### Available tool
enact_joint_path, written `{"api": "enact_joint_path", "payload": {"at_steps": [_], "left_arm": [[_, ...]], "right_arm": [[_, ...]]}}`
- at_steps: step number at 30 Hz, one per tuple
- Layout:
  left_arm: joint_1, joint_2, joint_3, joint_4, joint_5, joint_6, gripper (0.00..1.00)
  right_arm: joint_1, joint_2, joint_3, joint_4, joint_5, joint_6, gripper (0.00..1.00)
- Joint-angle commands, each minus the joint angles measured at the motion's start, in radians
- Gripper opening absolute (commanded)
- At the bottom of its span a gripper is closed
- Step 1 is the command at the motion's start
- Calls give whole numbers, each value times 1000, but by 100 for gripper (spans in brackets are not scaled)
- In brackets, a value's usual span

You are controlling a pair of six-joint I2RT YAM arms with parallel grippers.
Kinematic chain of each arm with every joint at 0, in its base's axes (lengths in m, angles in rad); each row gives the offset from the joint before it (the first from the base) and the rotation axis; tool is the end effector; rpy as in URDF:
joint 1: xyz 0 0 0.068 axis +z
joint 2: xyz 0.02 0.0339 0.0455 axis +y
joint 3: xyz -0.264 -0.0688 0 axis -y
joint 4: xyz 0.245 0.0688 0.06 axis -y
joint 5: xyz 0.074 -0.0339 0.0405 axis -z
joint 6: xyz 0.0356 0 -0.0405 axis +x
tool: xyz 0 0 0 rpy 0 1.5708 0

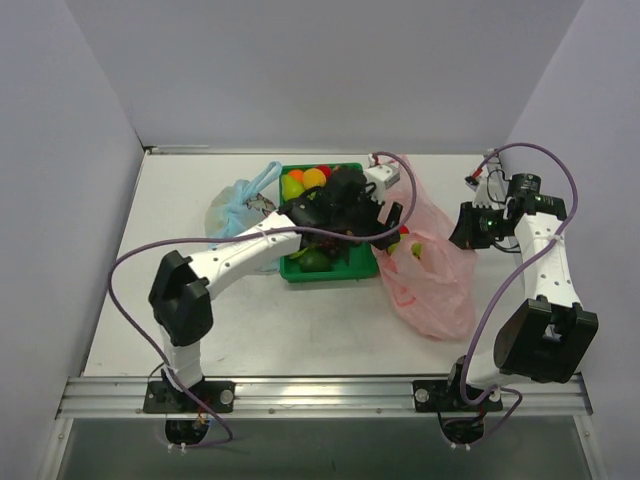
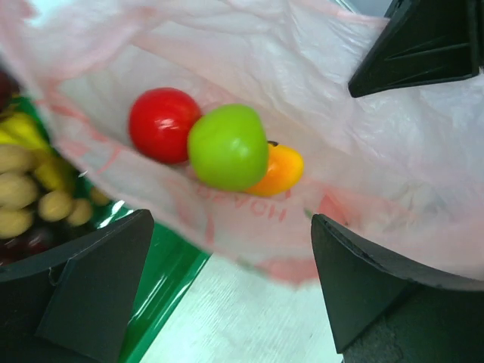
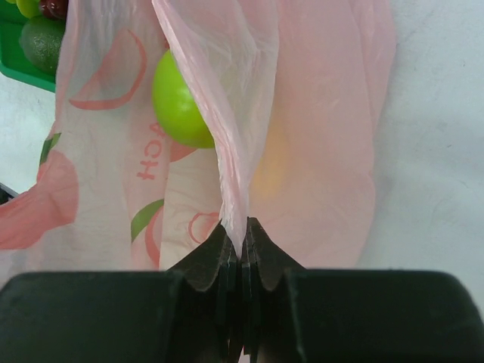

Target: Place the fake fruits into the plastic bag and tie a complex knot

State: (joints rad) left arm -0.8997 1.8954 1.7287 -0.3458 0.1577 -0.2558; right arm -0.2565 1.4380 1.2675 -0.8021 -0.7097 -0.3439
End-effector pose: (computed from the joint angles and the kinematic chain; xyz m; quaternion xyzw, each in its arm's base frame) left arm 0.2760 -0.3566 0.3287 0.3100 0.8038 -0.3318 0.3844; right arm 0.2898 -0.0520 0.3093 -0.1414 0.8907 0.2355 0.3621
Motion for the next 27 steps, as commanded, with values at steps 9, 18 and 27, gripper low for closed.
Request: {"api": "enact_joint_path", "payload": {"at_steps": [9,18,27], "left_arm": [[264,-406,-345,-97,47,147,93],[278,-512,-623,-128,-73,-245,97],[277,-438,-663,-95,-67,-398,97]], "right_arm": [[-9,-7,12,-36,-19,-4,0],[-9,-8,0,-35,-17,3,0],[-9,-16,-5,-34,-4,5,0]]}}
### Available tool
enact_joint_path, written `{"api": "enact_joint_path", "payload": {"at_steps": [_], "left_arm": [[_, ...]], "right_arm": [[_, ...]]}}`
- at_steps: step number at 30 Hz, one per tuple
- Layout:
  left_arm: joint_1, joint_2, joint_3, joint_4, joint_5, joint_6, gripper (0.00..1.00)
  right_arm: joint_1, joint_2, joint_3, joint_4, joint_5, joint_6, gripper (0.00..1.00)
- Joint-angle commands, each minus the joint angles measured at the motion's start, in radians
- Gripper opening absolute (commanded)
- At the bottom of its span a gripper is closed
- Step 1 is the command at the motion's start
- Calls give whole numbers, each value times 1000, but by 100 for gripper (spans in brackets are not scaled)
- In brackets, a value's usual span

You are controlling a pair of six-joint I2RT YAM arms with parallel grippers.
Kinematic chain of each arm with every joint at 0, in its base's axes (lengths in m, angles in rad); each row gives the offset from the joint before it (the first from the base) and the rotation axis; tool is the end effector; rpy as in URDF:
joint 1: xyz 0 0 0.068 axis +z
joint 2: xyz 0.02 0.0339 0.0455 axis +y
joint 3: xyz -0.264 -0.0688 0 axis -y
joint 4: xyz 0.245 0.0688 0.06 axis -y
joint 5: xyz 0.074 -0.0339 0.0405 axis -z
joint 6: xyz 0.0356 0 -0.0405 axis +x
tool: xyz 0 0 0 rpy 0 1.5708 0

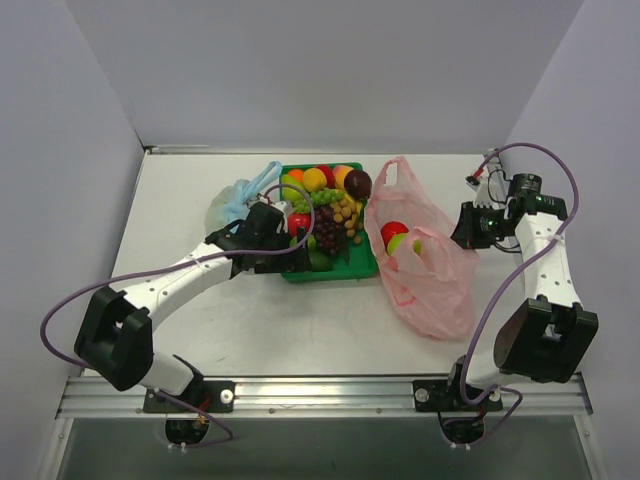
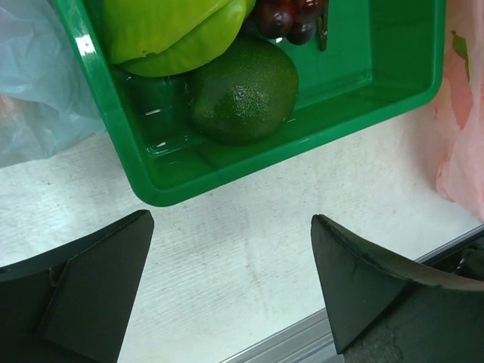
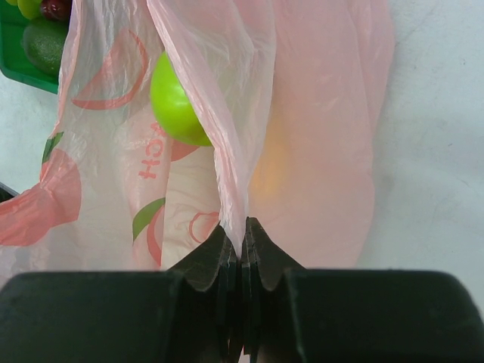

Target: Place the fake fruits into the plastic bag and tie a complex knot

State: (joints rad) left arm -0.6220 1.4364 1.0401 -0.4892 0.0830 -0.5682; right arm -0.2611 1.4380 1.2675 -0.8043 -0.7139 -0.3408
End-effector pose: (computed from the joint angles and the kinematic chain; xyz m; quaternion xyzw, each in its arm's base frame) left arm 0.2446 -0.1790 0.2511 0.0392 0.9403 -0.2205 0.2561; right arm 0.2894 -0.0532 0.3092 -0.1382 0.8909 0.2375 0.3617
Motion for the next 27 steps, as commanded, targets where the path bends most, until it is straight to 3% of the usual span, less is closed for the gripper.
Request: {"api": "enact_joint_path", "payload": {"at_steps": [1,27], "left_arm": [[1,36,37,58,6,-90,97],[-62,370,215,118,-126,-128,97]], "right_arm": [[-4,-16,-5,-33,4,3,0],[-4,4,-13,-35,-15,5,0]]}}
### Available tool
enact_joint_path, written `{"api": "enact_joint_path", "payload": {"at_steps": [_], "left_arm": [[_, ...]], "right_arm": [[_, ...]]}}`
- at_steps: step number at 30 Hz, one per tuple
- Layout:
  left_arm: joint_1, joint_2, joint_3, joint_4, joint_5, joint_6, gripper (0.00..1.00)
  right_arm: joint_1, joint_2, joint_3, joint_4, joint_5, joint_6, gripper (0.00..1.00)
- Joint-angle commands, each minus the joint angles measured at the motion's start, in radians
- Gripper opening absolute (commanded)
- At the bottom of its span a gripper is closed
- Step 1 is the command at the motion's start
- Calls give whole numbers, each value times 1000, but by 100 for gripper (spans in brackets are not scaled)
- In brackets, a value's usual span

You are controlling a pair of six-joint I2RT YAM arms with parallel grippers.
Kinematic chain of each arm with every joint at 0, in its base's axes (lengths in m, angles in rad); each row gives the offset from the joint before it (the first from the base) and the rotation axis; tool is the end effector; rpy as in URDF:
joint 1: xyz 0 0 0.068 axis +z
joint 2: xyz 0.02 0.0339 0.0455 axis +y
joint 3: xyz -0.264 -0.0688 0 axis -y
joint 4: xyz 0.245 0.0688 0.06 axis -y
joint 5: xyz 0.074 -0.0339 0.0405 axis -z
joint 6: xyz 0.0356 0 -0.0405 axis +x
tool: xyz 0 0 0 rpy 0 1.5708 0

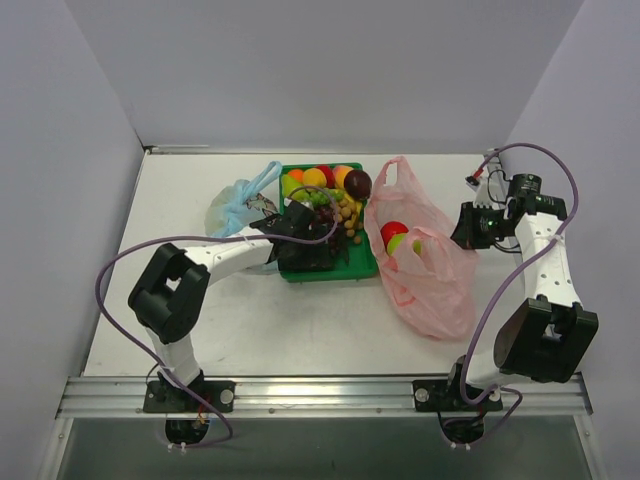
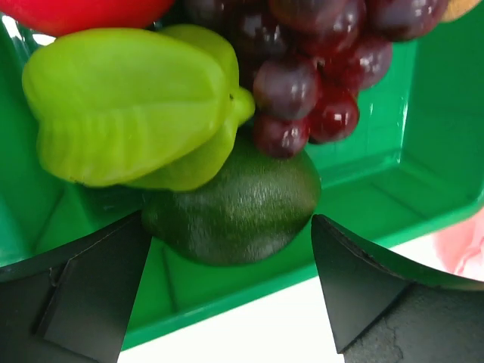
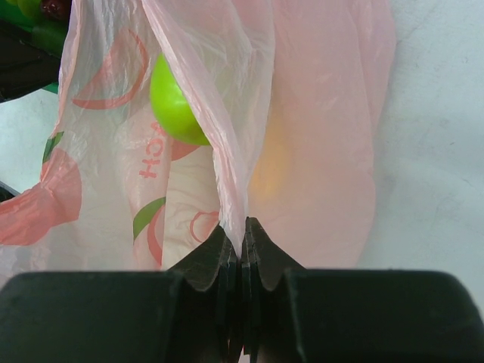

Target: Place the fake fruits into the plastic bag and tie a complex knot

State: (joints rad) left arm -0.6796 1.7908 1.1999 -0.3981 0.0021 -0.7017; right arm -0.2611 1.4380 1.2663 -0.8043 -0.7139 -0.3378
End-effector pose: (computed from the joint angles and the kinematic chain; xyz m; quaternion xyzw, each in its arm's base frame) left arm 0.2914 -0.2356 0.1929 -0.0103 0.9579 -0.1835 0.2204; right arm 0.2893 -0.0532 0.3089 -0.1367 0.8913 0.2382 0.3609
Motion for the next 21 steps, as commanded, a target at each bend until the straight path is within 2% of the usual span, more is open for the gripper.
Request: {"api": "enact_joint_path", "payload": {"at_steps": [1,6,12,13,14,16,17,18,21], "left_arm": [[-6,21,56,25,-53,7,97],[-9,25,72,18,-86,30,97],[-35,-22,96,16,-34,68,88],[-44,-57,95,19,-28,70,85],[-55,-74,89,25,-19,80,76],[-66,-120,79,39,-2,88,67],[-69,-134,76,42,-2,94,55],[-69,-152,78,38,-2,96,50],[-67,-177,107,15,-2,105,47]], "right_arm": [[-4,2,-13,-33,-13,0,0],[-4,1,-18,-35,-15,-4,0],[-4,-1,-15,-35,-13,-6,0],[-4,-2,-13,-36,-13,-7,0],[-4,-2,-13,-36,-15,-7,0],[-4,1,-12,-33,-15,-10,0],[-4,2,-13,-35,-15,-12,0],[-6,2,-13,-35,-15,-10,0],[-4,1,-15,-35,-15,-15,0]]}}
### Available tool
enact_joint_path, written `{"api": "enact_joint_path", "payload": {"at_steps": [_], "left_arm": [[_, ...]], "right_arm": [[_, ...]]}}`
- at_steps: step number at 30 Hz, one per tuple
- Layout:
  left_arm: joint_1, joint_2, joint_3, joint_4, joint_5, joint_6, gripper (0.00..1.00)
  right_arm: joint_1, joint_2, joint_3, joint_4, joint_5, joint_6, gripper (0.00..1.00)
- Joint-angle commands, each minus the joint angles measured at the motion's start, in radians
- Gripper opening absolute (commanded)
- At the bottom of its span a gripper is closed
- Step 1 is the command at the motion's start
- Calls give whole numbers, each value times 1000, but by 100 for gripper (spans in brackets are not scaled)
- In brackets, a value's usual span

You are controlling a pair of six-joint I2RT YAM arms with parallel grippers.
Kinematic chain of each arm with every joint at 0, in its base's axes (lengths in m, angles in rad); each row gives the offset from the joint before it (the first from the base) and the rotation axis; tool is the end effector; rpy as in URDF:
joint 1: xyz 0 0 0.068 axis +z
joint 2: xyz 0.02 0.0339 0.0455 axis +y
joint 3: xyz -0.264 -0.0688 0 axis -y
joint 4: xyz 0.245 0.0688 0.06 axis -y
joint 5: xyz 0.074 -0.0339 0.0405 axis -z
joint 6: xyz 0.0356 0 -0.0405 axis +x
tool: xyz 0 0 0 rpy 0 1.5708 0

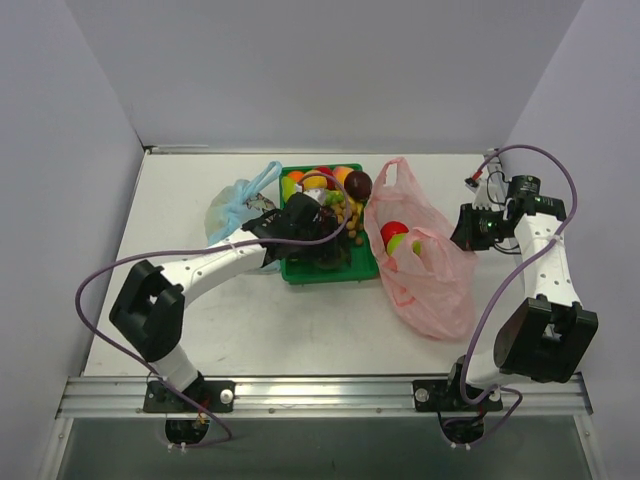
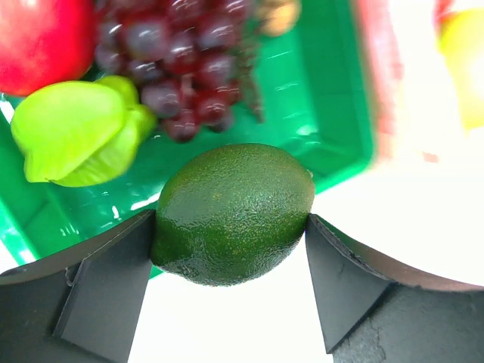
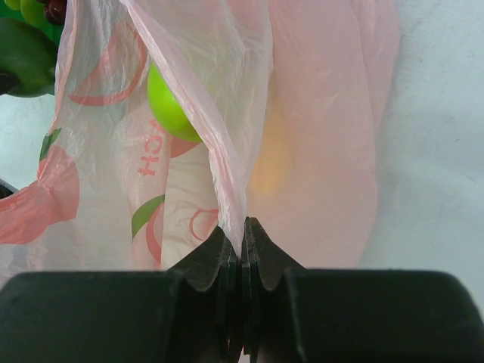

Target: Place the fake fruits into the plastic bag and tie a complex knot

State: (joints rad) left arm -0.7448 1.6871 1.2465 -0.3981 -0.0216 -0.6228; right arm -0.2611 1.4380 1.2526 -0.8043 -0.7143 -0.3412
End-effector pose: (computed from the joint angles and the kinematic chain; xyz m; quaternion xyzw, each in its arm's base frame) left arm 0.2733 -0.2510 0.2440 0.0531 0.9322 -0.2183 0.2838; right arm 0.2884 -0.0529 0.3046 -0.1360 0.8929 0.2403 0.3557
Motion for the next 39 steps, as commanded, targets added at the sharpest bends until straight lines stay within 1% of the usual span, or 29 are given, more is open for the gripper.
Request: {"api": "enact_joint_path", "payload": {"at_steps": [1,4,5,6,8,11,16,20,21,23,24,26,27,29,33,36,39], "left_arm": [[-2,-79,67,13,19,29,47],[-5,-92,134,18,23,54,51],[-7,-90,158,24,46,67,52],[-17,-81,221,40,48,78,53],[-37,-64,283,64,48,130,57],[-91,-17,389,114,34,204,59],[-175,132,543,137,29,235,59],[-231,229,602,137,29,244,59],[-238,262,611,134,5,253,64],[-255,289,646,131,11,284,76],[-258,308,656,121,12,294,85],[-260,319,677,107,22,322,92],[-258,319,688,102,22,334,97],[-258,310,691,94,60,368,97],[-240,244,674,90,109,408,97],[-214,168,628,103,146,414,97],[-154,85,553,104,163,390,98]], "right_arm": [[-4,-2,-1,-33,-14,-13,0],[-4,-8,-2,-36,-14,-15,0],[-4,-8,-4,-35,-16,-16,0],[-4,-7,-4,-35,-17,-16,0],[-4,-8,-2,-35,-20,-18,0],[-4,-7,-5,-35,-27,-19,0],[-4,-4,1,-33,-25,-16,0],[-10,-7,8,-35,-19,-18,0],[-12,-7,11,-35,-17,-18,0],[-20,-5,16,-36,-20,-19,0],[-21,-4,18,-36,-20,-21,0],[-24,-5,19,-35,-20,-24,0],[-24,-5,19,-36,-22,-25,0],[-24,-4,13,-35,-20,-31,0],[-26,1,8,-35,-22,-33,0],[-26,1,11,-35,-25,-30,0],[-27,1,11,-35,-24,-30,0]]}}
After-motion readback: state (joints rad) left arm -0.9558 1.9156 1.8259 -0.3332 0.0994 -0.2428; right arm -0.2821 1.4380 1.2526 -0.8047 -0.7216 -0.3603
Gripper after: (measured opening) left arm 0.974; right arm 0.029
